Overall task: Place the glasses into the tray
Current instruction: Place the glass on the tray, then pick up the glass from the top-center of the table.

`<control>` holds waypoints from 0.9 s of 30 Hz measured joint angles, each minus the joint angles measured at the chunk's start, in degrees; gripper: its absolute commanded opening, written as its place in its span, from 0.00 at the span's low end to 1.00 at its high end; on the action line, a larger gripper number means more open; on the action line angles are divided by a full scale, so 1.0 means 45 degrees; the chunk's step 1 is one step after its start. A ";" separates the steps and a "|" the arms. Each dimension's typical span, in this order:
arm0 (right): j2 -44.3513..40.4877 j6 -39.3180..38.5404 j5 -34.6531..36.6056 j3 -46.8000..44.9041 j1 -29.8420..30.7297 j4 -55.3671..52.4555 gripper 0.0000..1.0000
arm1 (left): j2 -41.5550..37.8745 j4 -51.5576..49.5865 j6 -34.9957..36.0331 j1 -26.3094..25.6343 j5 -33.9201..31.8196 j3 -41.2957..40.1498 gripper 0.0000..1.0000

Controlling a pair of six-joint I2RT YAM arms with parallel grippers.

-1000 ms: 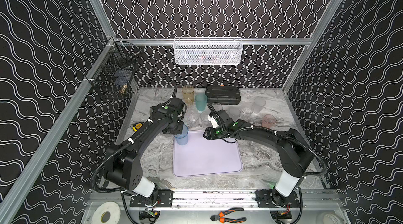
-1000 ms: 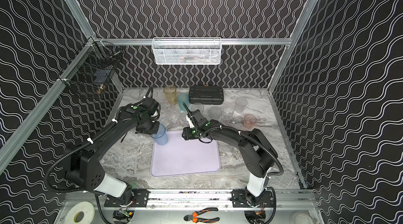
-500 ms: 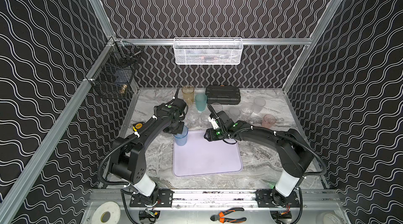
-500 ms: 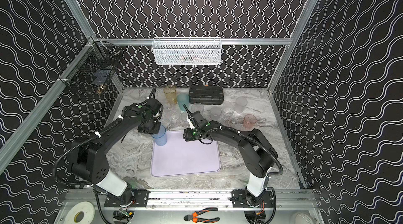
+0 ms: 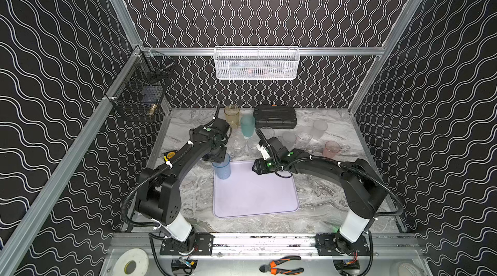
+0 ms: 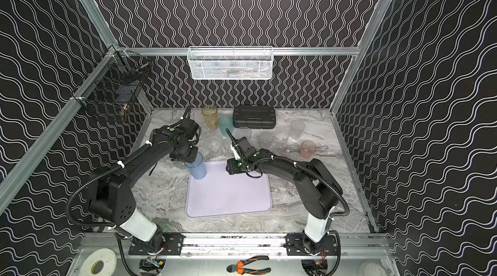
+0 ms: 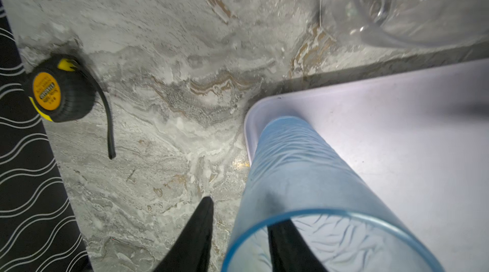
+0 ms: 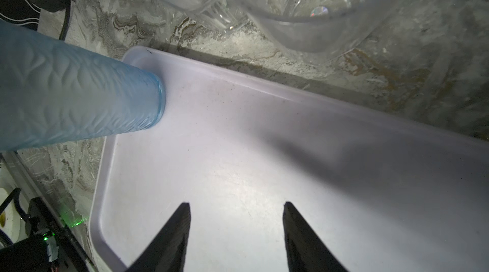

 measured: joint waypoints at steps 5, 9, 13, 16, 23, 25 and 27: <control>0.0000 -0.0131 0.0165 0.0223 -0.0039 -0.0330 0.58 | -0.0345 0.0019 0.0000 0.0107 0.0102 0.0515 0.44; -0.0627 -0.0529 0.0544 0.0627 -0.0437 -0.0714 0.59 | -0.0738 -0.0092 0.0000 0.0155 0.0491 0.1365 0.45; -0.1326 -0.0908 0.0942 0.1268 -0.1224 -0.0865 0.59 | -0.1379 0.0000 0.0010 0.0330 0.0869 0.1972 0.46; -0.1297 -0.1039 0.1292 0.1807 -0.1690 -0.1088 0.59 | -0.1928 0.0656 0.0005 0.0767 0.1088 0.1797 0.47; 0.0219 -0.0670 0.1127 0.3575 -0.1817 -0.1214 0.59 | -0.1753 0.3653 -0.0457 0.2317 0.1685 0.1035 0.52; 0.0607 -0.0457 0.0991 0.3876 -0.1817 -0.1171 0.59 | -0.1083 0.4614 -0.0850 0.2948 0.2200 0.1156 0.52; 0.0971 -0.0345 0.0889 0.4099 -0.1802 -0.1122 0.59 | 0.0083 0.5343 -0.1282 0.3405 0.2890 0.1744 0.52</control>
